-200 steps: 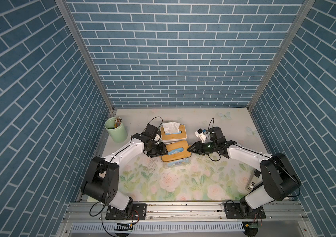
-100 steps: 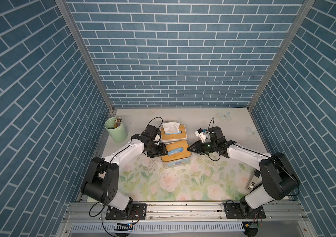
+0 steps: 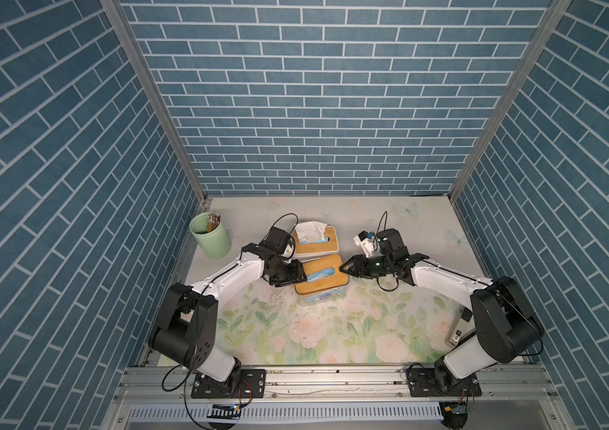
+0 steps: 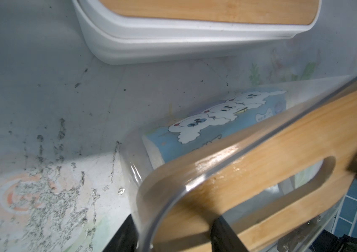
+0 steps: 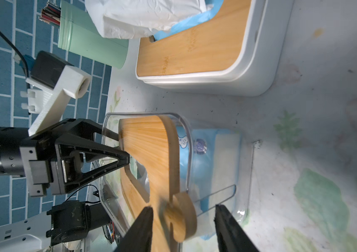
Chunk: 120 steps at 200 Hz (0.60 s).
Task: Put the tissue paper into the tissue box
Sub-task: Close the box lid on the tissue box.
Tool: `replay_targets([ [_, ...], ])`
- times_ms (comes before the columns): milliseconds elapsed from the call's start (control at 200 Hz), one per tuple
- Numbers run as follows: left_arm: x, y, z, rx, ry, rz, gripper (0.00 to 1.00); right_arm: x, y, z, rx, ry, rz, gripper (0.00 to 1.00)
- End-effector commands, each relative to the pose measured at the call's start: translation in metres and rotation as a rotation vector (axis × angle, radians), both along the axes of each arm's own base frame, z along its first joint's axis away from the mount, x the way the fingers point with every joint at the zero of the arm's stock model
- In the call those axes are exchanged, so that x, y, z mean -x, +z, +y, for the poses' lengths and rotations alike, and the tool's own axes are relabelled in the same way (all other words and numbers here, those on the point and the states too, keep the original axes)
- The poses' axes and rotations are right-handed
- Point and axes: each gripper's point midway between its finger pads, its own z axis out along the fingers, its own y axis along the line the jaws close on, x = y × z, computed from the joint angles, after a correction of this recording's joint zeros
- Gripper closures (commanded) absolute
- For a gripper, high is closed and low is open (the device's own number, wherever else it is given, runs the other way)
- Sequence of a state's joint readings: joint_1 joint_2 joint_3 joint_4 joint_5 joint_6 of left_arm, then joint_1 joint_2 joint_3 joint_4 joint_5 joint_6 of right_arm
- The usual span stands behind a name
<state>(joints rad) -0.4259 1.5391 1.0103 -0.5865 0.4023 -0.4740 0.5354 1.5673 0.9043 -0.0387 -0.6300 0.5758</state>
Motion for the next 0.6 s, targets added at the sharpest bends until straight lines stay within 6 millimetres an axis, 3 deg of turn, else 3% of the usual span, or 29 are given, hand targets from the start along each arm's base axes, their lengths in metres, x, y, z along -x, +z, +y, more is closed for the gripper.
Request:
replay_targets([
  [0,0.013,-0.018,0.010,-0.083,-0.005,0.071,0.55,-0.016,0.010,0.003,0.016,0.014,-0.081,0.47],
  [205,0.011,-0.015,0.008,-0.077,-0.008,0.061,0.55,-0.027,0.014,0.011,0.011,0.033,-0.109,0.47],
  [595,0.010,-0.015,0.007,-0.070,-0.007,0.061,0.55,-0.016,0.009,0.026,-0.011,0.094,-0.080,0.61],
])
